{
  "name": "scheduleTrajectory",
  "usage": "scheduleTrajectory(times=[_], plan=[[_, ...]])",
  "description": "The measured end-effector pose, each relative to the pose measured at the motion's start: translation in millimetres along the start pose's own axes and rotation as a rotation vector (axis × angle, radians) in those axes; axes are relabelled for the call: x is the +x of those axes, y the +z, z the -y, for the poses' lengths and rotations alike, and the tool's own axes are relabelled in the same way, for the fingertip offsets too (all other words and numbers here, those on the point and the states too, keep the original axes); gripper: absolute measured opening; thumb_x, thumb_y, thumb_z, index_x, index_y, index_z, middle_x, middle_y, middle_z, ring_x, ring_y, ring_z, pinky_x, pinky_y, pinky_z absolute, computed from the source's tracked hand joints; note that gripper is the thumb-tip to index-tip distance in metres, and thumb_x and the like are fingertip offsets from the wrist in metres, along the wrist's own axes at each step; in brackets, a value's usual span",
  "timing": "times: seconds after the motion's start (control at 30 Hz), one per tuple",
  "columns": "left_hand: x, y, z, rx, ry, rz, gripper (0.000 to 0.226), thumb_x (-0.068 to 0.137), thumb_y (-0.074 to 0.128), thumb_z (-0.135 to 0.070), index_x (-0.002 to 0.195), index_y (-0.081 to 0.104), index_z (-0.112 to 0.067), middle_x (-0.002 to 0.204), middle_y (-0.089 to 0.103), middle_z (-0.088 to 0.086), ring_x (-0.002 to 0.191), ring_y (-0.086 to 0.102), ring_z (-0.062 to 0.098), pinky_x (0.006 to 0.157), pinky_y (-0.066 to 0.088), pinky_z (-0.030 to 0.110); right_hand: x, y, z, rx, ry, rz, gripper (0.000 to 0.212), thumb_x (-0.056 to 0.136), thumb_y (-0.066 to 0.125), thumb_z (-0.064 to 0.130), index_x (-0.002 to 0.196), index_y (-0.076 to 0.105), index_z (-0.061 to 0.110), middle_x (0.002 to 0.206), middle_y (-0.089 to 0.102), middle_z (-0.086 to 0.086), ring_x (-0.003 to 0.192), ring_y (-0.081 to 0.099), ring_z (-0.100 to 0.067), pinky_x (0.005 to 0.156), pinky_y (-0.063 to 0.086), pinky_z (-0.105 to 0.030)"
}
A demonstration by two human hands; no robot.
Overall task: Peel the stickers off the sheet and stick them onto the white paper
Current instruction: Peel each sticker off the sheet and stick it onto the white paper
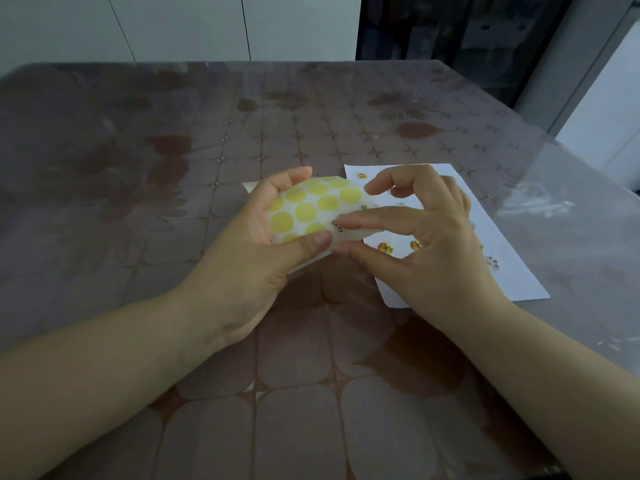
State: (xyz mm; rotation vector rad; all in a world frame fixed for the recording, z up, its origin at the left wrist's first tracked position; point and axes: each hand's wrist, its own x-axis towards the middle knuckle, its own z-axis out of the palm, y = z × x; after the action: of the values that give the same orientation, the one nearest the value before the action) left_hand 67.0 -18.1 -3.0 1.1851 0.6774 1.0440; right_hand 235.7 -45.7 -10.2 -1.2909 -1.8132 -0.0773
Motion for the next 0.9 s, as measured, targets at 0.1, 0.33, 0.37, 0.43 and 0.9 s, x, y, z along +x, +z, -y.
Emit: scheduleTrajectory(times=[0.1, 0.33, 0.37, 0.43, 0.9], plan=[[0.5, -2.5, 1.7, 0.027, 0.011, 0.012, 0.070, 0.062, 0.074, 0.008, 0.119, 0.053, -0.027, 0.113, 0.065, -0.004, 0.095, 0.067, 0.009, 0.071, 0.054, 0.019, -0.6, -0.4, 2.0, -0.020, 0.009, -0.006, 0.028, 0.074, 0.061, 0.052, 0.093, 0.072, 0.034, 0.107, 0.045, 0.016, 0.100, 0.033, -0.001, 0.095, 0.032, -0.039], [0.4, -5.5, 3.9, 0.100, 0.065, 0.016, 0.063, 0.062, 0.070, -0.001, 0.116, 0.055, -0.031, 0.119, 0.064, -0.001, 0.100, 0.066, 0.011, 0.074, 0.052, 0.018, -1.5, -3.2, 5.1, -0.011, 0.014, -0.005, 0.029, 0.073, 0.061, 0.055, 0.092, 0.071, 0.036, 0.105, 0.045, 0.018, 0.099, 0.035, 0.001, 0.093, 0.033, -0.037], [0.4, -5.5, 4.1, 0.109, 0.075, 0.022, 0.063, 0.062, 0.070, -0.001, 0.116, 0.055, -0.031, 0.120, 0.063, 0.000, 0.101, 0.065, 0.012, 0.074, 0.052, 0.018, -1.3, -3.4, 5.7, -0.007, 0.013, -0.008, 0.029, 0.073, 0.061, 0.056, 0.091, 0.072, 0.036, 0.105, 0.046, 0.018, 0.099, 0.036, 0.000, 0.093, 0.033, -0.036], [0.4, -5.4, 4.3, 0.130, 0.092, 0.027, 0.064, 0.063, 0.072, -0.002, 0.118, 0.054, -0.031, 0.125, 0.061, 0.003, 0.105, 0.065, 0.015, 0.077, 0.052, 0.019, -1.4, -3.2, 6.1, -0.004, 0.005, -0.011, 0.027, 0.074, 0.061, 0.054, 0.091, 0.072, 0.035, 0.105, 0.046, 0.017, 0.099, 0.035, 0.000, 0.091, 0.036, -0.039], [-4.6, -2.7, -1.0, 0.433, 0.134, 0.039, 0.063, 0.072, 0.071, -0.006, 0.122, 0.050, -0.039, 0.076, 0.056, 0.023, 0.067, 0.055, 0.050, 0.063, 0.050, 0.062, -2.2, -1.7, 6.7, -0.028, -0.010, 0.044, 0.018, 0.079, 0.060, 0.041, 0.081, 0.075, 0.031, 0.103, 0.049, 0.014, 0.097, 0.037, -0.004, 0.093, 0.027, -0.031]])
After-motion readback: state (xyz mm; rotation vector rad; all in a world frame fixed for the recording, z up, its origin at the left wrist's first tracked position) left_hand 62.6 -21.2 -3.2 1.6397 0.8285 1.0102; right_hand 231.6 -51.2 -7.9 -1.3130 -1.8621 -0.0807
